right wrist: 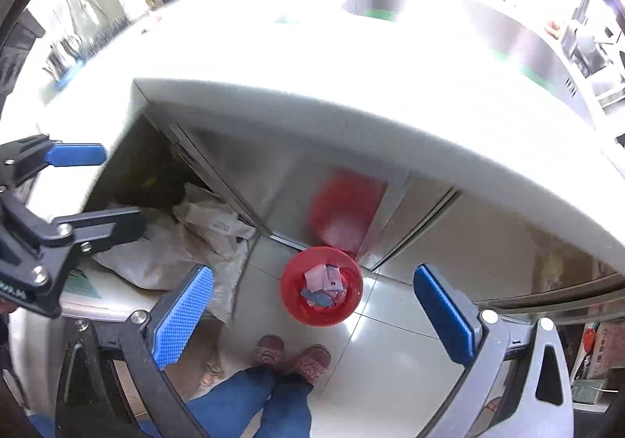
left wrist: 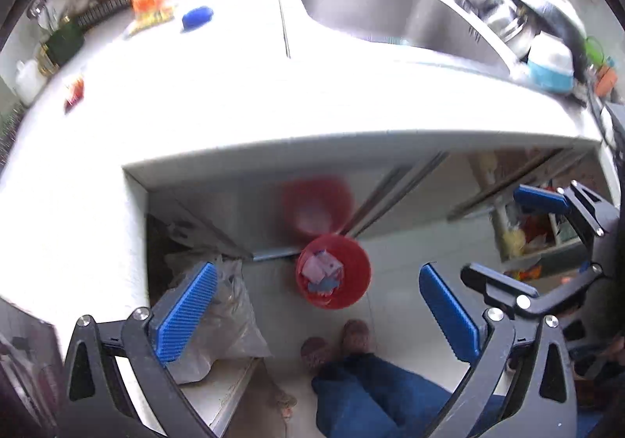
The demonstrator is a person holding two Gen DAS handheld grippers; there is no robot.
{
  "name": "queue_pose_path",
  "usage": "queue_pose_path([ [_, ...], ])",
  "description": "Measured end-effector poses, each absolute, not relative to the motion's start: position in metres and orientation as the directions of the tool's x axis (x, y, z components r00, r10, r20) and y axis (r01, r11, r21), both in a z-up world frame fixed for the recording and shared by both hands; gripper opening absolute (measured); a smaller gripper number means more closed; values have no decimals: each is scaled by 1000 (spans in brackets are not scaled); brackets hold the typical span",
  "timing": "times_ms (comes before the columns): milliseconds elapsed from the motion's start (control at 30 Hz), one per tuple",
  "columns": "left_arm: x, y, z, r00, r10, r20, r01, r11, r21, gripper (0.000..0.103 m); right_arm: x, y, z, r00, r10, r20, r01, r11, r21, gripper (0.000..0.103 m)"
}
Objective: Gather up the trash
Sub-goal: 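Raise both tools back up to the counter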
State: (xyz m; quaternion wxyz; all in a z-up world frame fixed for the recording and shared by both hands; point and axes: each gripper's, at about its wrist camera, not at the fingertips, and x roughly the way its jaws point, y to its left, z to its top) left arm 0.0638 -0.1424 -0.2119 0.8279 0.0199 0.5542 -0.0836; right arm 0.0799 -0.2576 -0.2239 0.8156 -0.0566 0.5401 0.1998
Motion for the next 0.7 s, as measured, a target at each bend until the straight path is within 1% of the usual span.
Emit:
queue_pose_path([
  [100,64,-146,-181,408,-119,-905,154,986,-61,103,79,-266,-186,356,289,-889,-380,914,145,102],
  [300,71,-150,-128,490,-109,-865,148,988,-40,103,80,-277,-131,428,291,-856,-386,915,118,102],
  [400,76,-145,-109,515,-87,-853,119,992,-30,103,86,-279,-117,448,289,-846,-384,917,110,102],
  [467,80,-139,-100,519,-93,-849,101,994,-48,103,91,-278,-109,457,304,-836,-393,912,117,102],
  [700,107,-104,-86,511,-80,-856,44,997,-67,103,121,-262,-94,469,323,-822,-414,902,118,102],
])
